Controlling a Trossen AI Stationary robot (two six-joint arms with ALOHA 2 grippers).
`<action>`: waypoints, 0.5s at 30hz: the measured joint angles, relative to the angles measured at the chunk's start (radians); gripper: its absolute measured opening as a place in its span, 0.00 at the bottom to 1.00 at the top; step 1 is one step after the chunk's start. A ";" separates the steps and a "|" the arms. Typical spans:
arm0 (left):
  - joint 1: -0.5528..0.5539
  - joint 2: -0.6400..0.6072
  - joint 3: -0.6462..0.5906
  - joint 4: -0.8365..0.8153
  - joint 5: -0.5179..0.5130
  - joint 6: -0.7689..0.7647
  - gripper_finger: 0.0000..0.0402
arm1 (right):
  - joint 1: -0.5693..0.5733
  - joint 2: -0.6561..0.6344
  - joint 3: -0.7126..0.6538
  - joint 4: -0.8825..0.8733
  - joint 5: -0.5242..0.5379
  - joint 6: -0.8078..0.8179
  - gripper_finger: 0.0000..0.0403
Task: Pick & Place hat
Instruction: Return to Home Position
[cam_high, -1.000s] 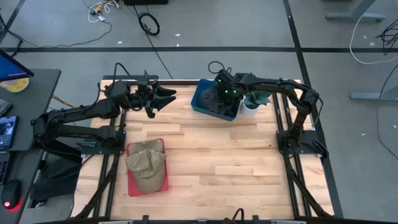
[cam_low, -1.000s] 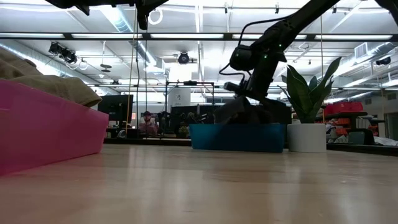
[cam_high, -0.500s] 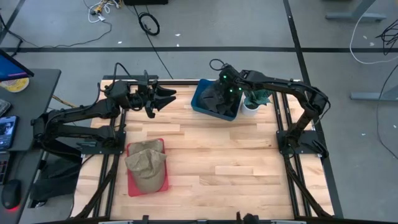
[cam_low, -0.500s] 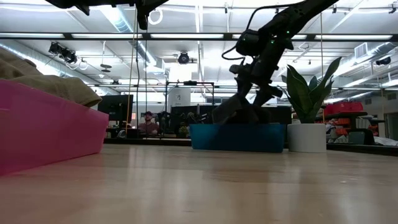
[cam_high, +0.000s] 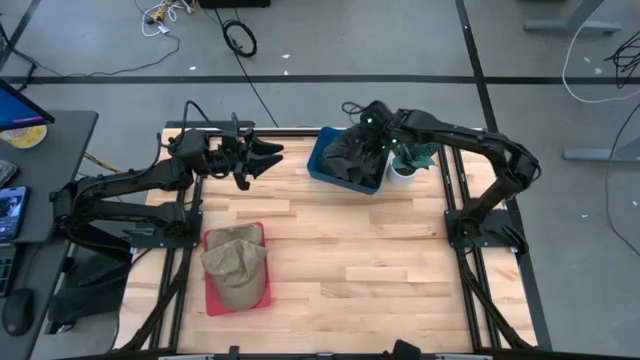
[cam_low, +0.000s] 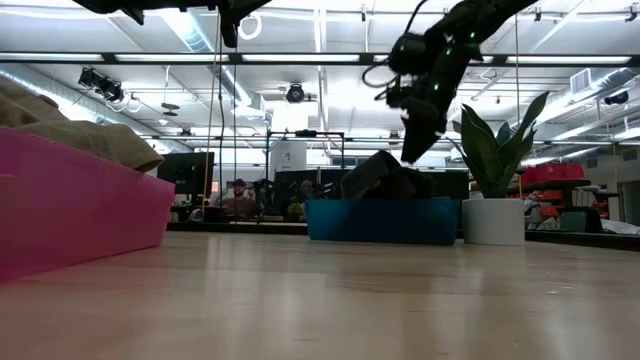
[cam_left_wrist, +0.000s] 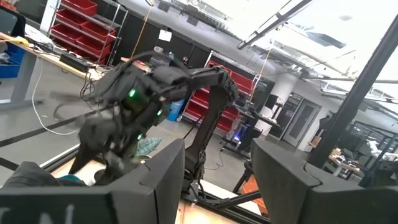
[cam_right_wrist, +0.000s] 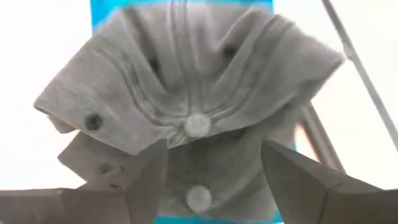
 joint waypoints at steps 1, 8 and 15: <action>0.000 0.000 0.000 0.000 0.000 0.000 0.47 | 0.000 -0.016 0.010 -0.013 0.006 0.003 0.65; 0.007 0.001 0.000 0.000 0.000 0.001 0.47 | 0.023 -0.153 0.148 -0.162 0.014 0.094 0.65; 0.031 0.001 0.000 -0.001 0.000 0.003 0.47 | 0.155 -0.322 0.231 -0.333 -0.041 0.182 0.65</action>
